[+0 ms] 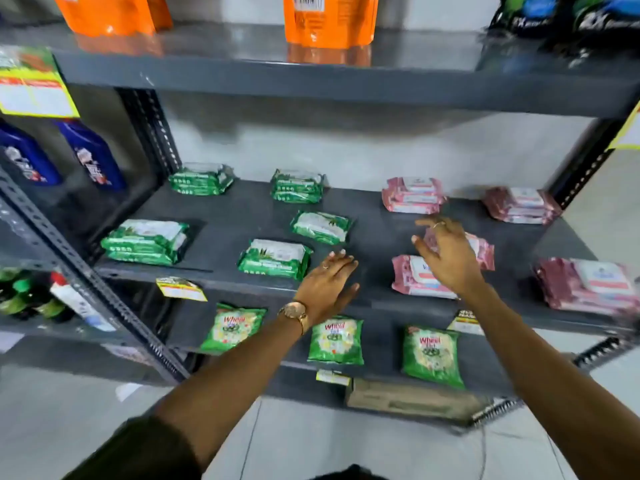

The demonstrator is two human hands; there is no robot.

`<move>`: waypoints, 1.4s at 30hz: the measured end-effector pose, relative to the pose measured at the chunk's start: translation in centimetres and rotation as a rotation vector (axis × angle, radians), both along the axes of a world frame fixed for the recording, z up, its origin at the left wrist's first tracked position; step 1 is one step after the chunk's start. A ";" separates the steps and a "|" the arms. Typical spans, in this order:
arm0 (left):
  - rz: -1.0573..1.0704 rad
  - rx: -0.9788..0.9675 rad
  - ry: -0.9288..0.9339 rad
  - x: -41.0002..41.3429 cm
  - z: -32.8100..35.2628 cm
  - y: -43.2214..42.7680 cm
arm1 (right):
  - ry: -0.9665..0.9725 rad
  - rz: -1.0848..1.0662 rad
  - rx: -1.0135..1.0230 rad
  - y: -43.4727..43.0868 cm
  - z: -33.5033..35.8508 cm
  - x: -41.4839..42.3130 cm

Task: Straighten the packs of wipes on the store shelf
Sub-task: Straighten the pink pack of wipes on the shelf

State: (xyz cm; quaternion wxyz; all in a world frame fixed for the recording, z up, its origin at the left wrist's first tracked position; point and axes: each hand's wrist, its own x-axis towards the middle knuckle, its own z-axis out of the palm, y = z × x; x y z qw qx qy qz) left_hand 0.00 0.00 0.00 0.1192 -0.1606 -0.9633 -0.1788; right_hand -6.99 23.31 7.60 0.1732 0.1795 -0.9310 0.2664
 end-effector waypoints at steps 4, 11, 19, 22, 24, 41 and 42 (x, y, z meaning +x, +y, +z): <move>0.021 0.016 -0.222 -1.8 -1.1 1.0 | -0.332 -0.175 0.091 2.2 -1.2 -4.8; 0.080 -0.131 -0.134 -3.5 -3.2 1.8 | -0.570 -0.252 0.212 6.4 -2.8 -9.9; 0.127 -0.177 -0.105 -3.8 -4.0 2.0 | -0.582 -0.195 0.234 6.6 -1.7 -11.8; 0.132 -0.185 -0.088 -3.7 -3.9 2.0 | -0.512 -0.182 0.185 6.3 0.0 -11.6; 0.132 -0.192 -0.085 -3.7 -4.0 2.1 | -0.472 -0.123 0.161 5.9 1.4 -11.1; 0.136 -0.176 -0.074 -3.9 -4.1 2.0 | -0.720 0.085 0.126 4.2 1.6 -3.8; 0.137 -0.174 -0.071 -3.8 -4.1 2.0 | -0.731 0.087 0.131 4.3 1.8 -3.9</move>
